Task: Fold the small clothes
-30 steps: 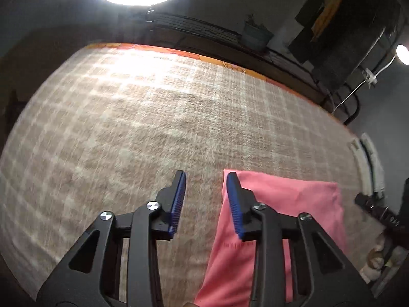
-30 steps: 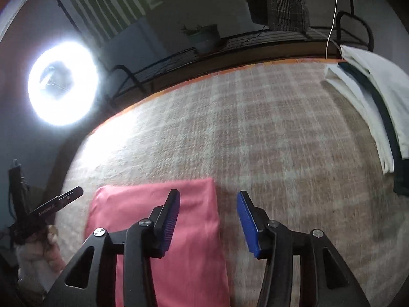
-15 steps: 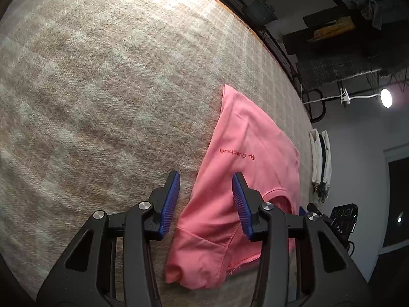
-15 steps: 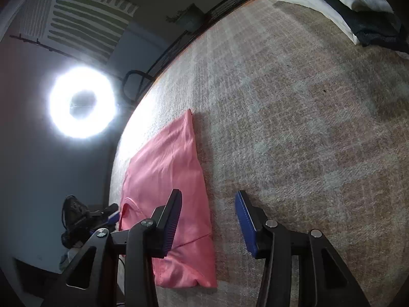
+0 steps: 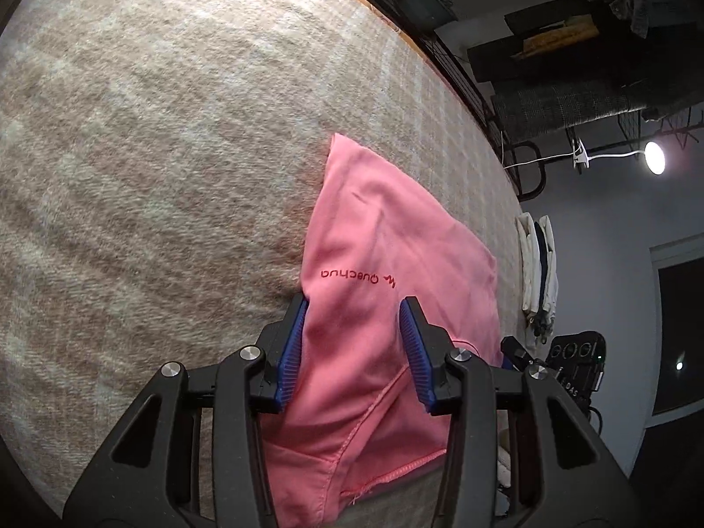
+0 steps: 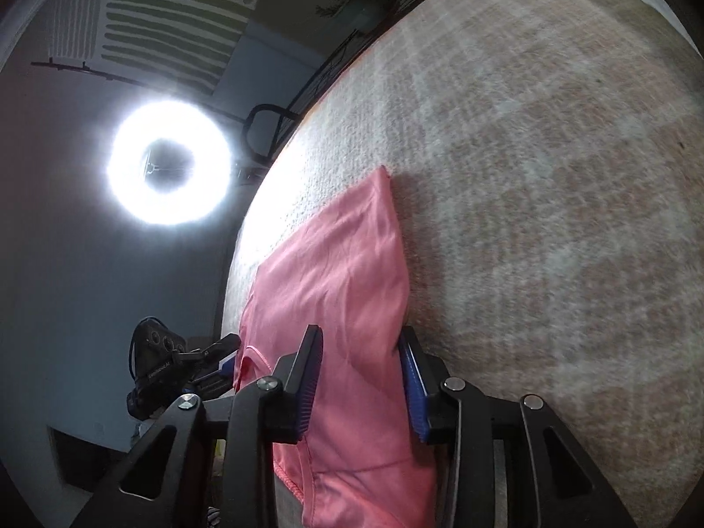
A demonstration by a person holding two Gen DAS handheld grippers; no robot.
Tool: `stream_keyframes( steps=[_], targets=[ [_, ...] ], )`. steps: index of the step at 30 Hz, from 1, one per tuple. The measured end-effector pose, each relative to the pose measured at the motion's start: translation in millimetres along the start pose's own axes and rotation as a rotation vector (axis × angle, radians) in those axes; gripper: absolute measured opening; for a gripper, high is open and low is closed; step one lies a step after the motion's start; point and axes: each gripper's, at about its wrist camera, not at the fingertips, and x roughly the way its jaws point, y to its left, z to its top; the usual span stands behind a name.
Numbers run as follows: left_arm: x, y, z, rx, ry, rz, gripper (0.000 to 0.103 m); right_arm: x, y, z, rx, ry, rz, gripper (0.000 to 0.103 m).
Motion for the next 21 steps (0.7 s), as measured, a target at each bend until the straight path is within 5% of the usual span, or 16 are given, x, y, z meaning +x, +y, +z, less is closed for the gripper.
stream_keyframes(
  steps=[4,8,13,21],
  targets=[
    [8.8,-9.7,-3.9,0.030,-0.009,0.042,0.023,15.3,11.1,3.6,-0.011,0.028,-0.012,0.025],
    [15.8,-29.4,-10.2,0.095,-0.048,0.111,0.009,15.8,28.4,-1.0,-0.074,0.012,-0.135,0.009],
    [15.5,-69.4,-22.7,0.212,-0.119,0.181,0.007,9.6,60.2,-3.4,-0.172,-0.021,-0.239,0.005],
    [1.9,-113.5,-42.6,0.317,-0.166,0.147,0.007,-11.6,109.4,-11.0,-0.300,-0.087,-0.292,0.004]
  ],
)
